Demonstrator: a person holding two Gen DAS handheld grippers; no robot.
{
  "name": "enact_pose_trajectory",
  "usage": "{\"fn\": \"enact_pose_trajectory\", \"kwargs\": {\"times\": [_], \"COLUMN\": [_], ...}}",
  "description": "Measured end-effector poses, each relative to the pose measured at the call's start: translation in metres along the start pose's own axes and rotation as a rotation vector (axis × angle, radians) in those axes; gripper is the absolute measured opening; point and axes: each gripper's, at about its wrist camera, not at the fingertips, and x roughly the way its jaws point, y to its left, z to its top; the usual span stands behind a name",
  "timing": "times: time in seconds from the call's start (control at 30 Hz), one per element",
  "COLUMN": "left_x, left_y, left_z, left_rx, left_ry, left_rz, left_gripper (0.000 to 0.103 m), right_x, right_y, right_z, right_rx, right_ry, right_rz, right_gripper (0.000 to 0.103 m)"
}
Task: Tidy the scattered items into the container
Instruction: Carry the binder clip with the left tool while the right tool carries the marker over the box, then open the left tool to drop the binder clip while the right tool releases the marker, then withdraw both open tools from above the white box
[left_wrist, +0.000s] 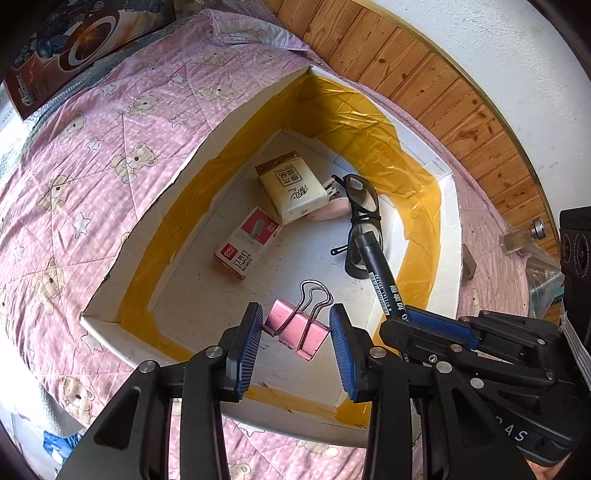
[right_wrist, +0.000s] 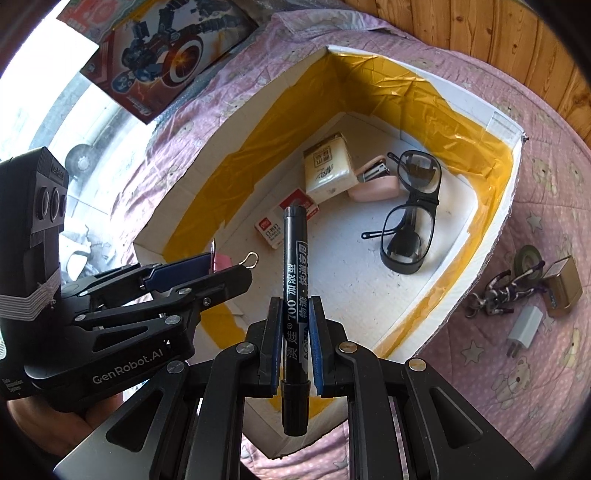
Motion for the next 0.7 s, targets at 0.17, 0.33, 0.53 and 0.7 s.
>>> {"fn": "enact_pose_trajectory", "kwargs": {"times": [0.17,0.33,0.53,0.7], "left_x": [0.002,0.008,-0.002,-0.007], "left_y": [-0.001,-0.001,0.006,0.020], "left_z": [0.002,0.005,0.005,0.004], "left_rx": [0.025,0.032,-0.001,-0.055], "left_ry": [-0.009,0.004,-0.019,-0.023], "left_rz": [0.015,0.026,0.019,0.024], "left_gripper": [0.039,0.040,0.043,0.048], "right_x": [0.006,0.006,0.000,-0.004], "right_y": [0.000,-0.004,-0.011,-0.013], "right_z": [0.002,0.002,-0.001,-0.004], "right_rx": [-0.001,0.019,0.041,0.050], "right_ry": [0.004,-0.009,-0.019,-0.027], "right_rz": [-0.013,-0.016,-0.009,0.004], "right_gripper": [0.015,0.022,0.022,0.022]}}
